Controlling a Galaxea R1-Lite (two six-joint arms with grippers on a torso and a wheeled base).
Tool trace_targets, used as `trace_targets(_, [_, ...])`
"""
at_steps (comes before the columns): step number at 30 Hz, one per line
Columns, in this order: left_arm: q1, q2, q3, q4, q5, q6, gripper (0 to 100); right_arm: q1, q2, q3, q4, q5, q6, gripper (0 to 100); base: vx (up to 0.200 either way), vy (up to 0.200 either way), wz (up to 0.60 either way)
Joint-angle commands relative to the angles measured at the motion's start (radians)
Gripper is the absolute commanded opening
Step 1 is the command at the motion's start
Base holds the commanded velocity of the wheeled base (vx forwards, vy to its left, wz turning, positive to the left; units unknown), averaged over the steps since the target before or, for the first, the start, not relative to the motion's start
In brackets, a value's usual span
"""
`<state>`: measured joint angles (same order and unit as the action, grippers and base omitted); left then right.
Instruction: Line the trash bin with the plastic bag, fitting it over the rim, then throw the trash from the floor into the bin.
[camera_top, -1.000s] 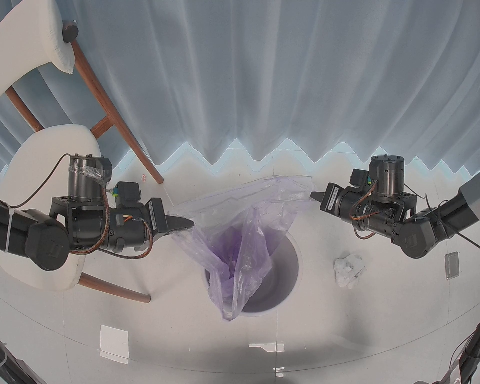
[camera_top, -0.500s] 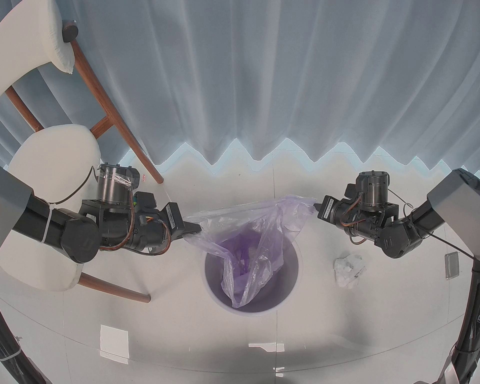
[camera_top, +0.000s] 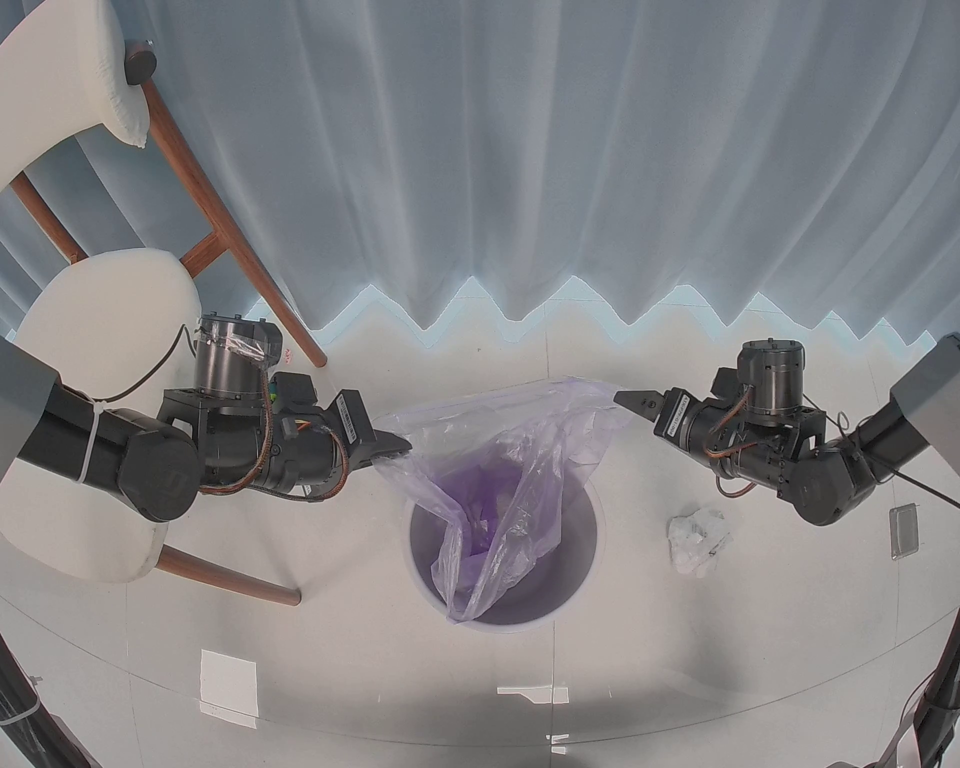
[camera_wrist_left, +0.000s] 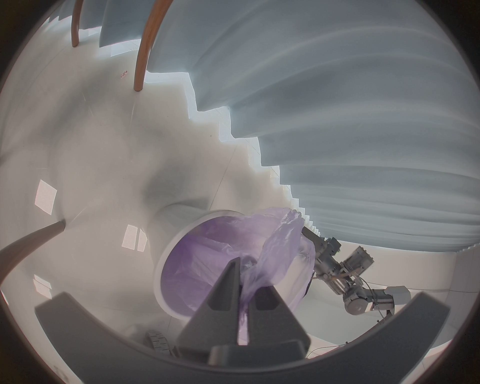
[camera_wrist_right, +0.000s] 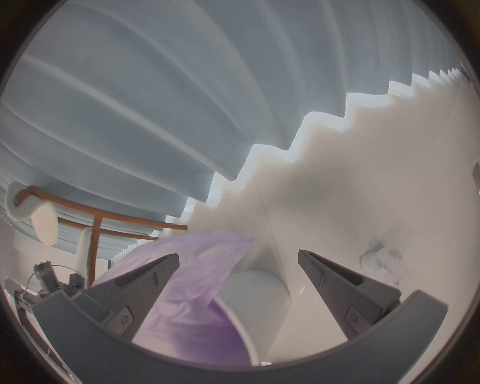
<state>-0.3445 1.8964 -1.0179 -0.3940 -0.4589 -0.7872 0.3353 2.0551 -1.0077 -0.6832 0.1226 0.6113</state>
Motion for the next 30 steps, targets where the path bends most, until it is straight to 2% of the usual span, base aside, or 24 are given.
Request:
trace_targets(1, [-0.016, -0.023, 0.013, 0.000, 0.000, -0.001, 0, 0.090, -0.197, 0.149, -0.006, 0.002, 0.031, 100, 0.000, 0.000, 0.00])
trace_targets(7, [-0.039, -0.028, 0.012, 0.000, 0.002, 0.002, 0, 0.208, -0.213, 0.161, -0.006, -0.004, 0.033, 100, 0.000, 0.000, 0.00])
trace_targets(10, [-0.047, -0.028, 0.012, -0.002, 0.026, 0.003, 0, 0.243, -0.199, 0.159, -0.006, -0.004, 0.031, 100, 0.000, 0.000, 0.00])
trace_targets(19, [-0.050, -0.031, 0.016, -0.002, 0.042, 0.000, 0, 0.272, -0.112, 0.138, -0.006, -0.020, 0.025, 100, 0.000, 0.000, 0.00])
trace_targets(21, [-0.050, -0.031, 0.016, -0.002, 0.042, 0.000, 0, 0.280, -0.081, 0.127, -0.006, -0.052, 0.028, 100, 0.000, 0.000, 0.00])
trace_targets(22, [-0.050, -0.031, 0.016, -0.002, 0.042, 0.002, 0, 0.281, -0.076, 0.127, -0.006, -0.055, 0.030, 0, 0.000, 0.000, 0.00])
trace_targets(30, [-0.034, -0.030, 0.016, -0.002, 0.040, 0.003, 0, 0.274, -0.119, 0.185, -0.006, -0.060, 0.033, 0, 0.000, 0.000, 0.00])
